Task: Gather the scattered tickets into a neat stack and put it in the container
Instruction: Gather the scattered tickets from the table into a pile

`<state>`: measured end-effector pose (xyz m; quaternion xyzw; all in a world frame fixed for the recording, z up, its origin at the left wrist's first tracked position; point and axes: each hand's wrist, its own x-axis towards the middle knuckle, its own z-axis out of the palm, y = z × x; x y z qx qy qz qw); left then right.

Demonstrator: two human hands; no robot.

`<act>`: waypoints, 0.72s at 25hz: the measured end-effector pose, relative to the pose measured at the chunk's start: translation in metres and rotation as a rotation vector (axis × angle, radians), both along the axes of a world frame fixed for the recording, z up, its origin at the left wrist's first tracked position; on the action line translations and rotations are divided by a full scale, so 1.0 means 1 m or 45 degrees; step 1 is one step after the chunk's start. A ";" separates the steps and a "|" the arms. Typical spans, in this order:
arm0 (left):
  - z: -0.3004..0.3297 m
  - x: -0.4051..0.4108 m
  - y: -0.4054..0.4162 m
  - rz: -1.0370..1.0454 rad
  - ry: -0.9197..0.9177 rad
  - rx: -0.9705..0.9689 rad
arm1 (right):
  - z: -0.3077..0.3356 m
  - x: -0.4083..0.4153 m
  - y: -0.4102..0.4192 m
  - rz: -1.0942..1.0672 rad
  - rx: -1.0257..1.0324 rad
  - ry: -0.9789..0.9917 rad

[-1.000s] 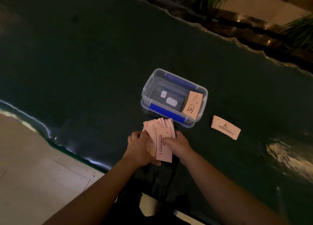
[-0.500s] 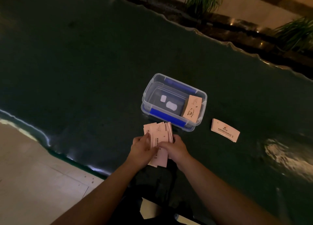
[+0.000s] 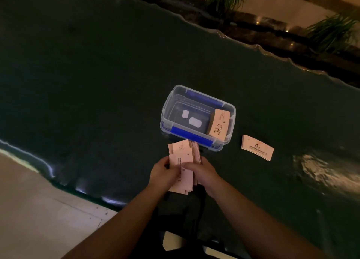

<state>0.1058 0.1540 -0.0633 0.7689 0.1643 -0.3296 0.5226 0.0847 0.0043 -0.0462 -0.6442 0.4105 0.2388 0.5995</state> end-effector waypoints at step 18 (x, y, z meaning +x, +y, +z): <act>0.006 0.015 0.009 0.152 0.069 -0.252 | -0.009 -0.010 0.007 -0.240 0.594 -0.225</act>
